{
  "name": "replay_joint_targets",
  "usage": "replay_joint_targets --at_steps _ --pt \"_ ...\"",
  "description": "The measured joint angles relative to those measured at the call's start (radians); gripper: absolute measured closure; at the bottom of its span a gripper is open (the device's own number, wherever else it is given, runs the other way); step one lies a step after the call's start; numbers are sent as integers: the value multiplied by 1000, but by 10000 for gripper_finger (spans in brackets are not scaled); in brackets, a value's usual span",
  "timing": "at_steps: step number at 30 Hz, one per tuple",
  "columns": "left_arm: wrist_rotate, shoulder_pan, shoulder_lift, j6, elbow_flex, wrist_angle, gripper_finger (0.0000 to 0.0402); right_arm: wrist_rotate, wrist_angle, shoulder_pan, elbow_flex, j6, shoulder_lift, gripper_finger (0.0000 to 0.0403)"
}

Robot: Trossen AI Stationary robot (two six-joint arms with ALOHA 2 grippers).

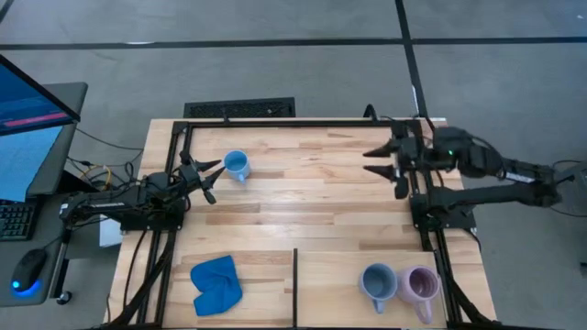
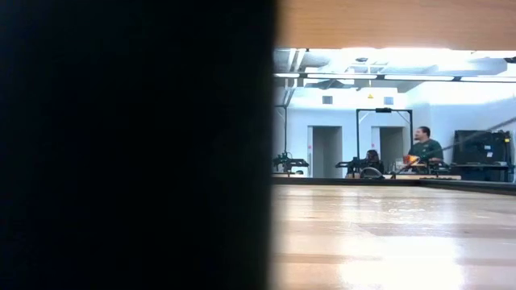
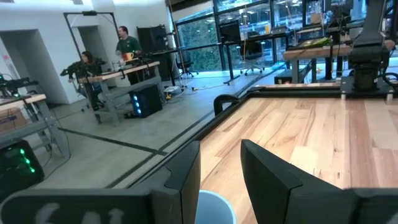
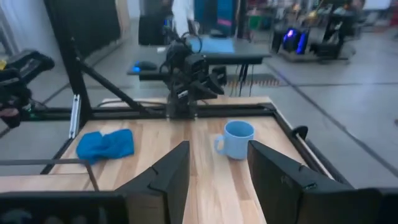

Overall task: Stack small to large cups/mugs on shelf
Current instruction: Put the light blue mug on the shelf

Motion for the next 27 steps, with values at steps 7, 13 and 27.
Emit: replay_joint_targets --at_steps 7,13,27 --pt "0 0 0 -16 0 0 294 50 153 0 -348 59 -325 220" --pt "0 0 0 -32 0 0 294 46 196 0 -522 81 -616 220" --pt "6 0 10 -41 0 0 294 42 167 0 -659 77 -690 220"
